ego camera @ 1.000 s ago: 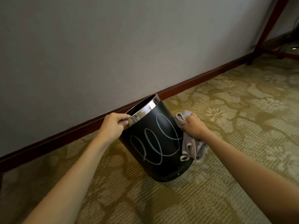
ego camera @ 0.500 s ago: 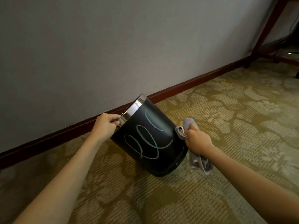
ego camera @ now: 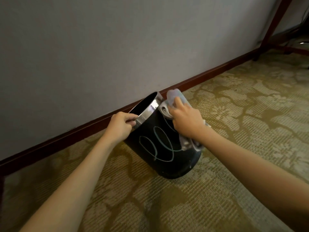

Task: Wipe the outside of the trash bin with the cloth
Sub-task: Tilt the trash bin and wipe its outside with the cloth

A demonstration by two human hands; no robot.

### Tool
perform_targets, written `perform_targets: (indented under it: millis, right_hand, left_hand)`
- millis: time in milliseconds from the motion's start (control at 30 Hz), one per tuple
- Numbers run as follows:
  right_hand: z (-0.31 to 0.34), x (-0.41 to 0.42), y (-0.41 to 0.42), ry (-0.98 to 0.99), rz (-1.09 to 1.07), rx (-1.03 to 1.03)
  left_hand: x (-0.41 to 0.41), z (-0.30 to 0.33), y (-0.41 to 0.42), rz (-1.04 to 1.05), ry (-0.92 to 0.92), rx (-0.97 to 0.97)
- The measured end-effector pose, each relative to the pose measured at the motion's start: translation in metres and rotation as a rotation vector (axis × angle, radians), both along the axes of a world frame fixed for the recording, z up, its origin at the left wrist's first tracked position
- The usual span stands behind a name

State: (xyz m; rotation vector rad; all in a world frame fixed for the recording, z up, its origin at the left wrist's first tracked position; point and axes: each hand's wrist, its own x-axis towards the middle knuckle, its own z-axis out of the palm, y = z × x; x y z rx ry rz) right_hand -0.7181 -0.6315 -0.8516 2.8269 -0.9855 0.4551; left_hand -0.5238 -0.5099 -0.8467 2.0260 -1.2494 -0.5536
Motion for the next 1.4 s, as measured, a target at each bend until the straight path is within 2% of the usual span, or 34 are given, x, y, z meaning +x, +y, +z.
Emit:
perform_targets:
  millis: [67, 167, 333, 467, 600, 667, 833, 1000, 1100, 1233, 1333, 1400]
  right_hand:
    - [-0.023, -0.018, 0.004, 0.132, -0.019, -0.017]
    - [-0.056, -0.047, 0.005, 0.258, -0.123, 0.077]
    - [-0.059, -0.056, -0.013, 0.348, -0.261, 0.239]
    - [-0.036, -0.030, -0.024, 0.175, -0.305, 0.413]
    - [-0.007, 0.006, -0.017, -0.101, -0.189, 0.293]
    - [-0.005, 0.012, -0.012, -0.175, -0.106, 0.188]
    - [-0.039, -0.013, -0.007, -0.096, -0.033, 0.096]
    - [-0.081, -0.055, -0.015, 0.091, -0.186, 0.169]
    - [-0.077, -0.058, -0.024, 0.127, -0.251, 0.248]
    - [-0.048, -0.029, -0.029, -0.019, -0.289, 0.392]
    - [-0.028, -0.002, -0.019, -0.207, -0.181, 0.254]
    - [-0.024, 0.001, -0.012, -0.266, -0.096, 0.126]
  left_hand:
    - [0.007, -0.002, 0.002, 0.046, 0.005, -0.016]
    - [0.018, -0.004, 0.004, 0.106, 0.037, -0.022]
    - [0.016, -0.006, -0.003, 0.144, 0.020, -0.016]
    - [0.000, -0.004, -0.008, 0.093, 0.006, -0.022]
    - [-0.010, -0.004, -0.012, 0.029, -0.007, -0.015]
    - [-0.011, -0.005, -0.011, 0.023, -0.015, -0.012]
    - [-0.001, -0.006, -0.005, 0.067, 0.006, -0.018]
    - [0.017, -0.007, 0.000, 0.165, 0.017, -0.033]
    - [0.015, -0.009, 0.000, 0.147, 0.012, -0.037]
    - [-0.002, -0.005, -0.007, 0.066, -0.003, -0.074]
    - [-0.018, -0.004, -0.014, 0.016, -0.025, -0.080]
    - [-0.024, -0.004, -0.017, 0.017, -0.027, -0.081]
